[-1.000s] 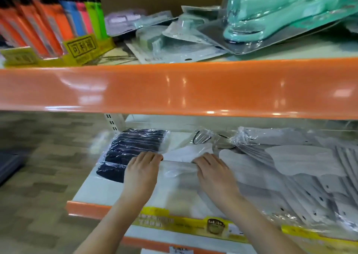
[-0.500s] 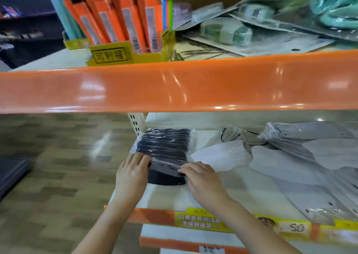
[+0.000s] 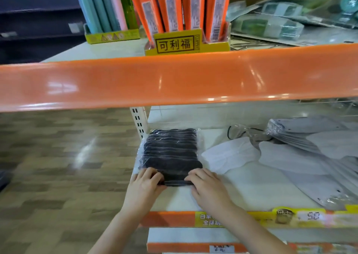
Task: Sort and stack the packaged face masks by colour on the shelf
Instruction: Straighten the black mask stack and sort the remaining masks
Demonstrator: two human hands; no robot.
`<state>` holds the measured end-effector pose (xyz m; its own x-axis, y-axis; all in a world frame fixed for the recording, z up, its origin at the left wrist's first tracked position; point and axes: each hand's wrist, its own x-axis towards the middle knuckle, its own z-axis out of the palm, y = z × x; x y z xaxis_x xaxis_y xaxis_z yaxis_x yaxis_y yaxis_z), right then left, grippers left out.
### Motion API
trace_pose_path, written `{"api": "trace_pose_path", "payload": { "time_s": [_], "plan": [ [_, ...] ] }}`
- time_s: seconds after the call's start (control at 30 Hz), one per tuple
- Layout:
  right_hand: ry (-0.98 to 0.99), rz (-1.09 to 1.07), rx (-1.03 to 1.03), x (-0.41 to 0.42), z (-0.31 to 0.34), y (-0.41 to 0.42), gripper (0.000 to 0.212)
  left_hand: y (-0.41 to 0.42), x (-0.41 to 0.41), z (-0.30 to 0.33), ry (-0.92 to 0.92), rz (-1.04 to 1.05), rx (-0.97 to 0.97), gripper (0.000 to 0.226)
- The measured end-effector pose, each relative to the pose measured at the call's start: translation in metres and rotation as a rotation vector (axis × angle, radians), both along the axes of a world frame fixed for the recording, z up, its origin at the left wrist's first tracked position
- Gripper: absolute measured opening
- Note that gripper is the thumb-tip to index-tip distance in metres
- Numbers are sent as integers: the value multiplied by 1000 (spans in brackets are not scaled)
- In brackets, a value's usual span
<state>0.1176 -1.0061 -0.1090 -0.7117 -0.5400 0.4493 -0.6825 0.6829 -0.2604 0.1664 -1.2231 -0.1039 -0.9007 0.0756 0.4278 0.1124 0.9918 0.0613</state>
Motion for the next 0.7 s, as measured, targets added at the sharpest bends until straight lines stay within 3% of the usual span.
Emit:
{"api": "trace_pose_path", "payload": {
  "time_s": [0.27,0.47,0.7],
  "plan": [
    [54,-120,36,-7,-2,-13,42,17,-12,0,-17,29,81,16],
    [82,-113,-18,-8,-9,-12,38,25,-12,2,-22,78,57,27],
    [126,-60,-25,-3,-7,-12,15,16,-4,3,49,28,88,30]
  ]
}}
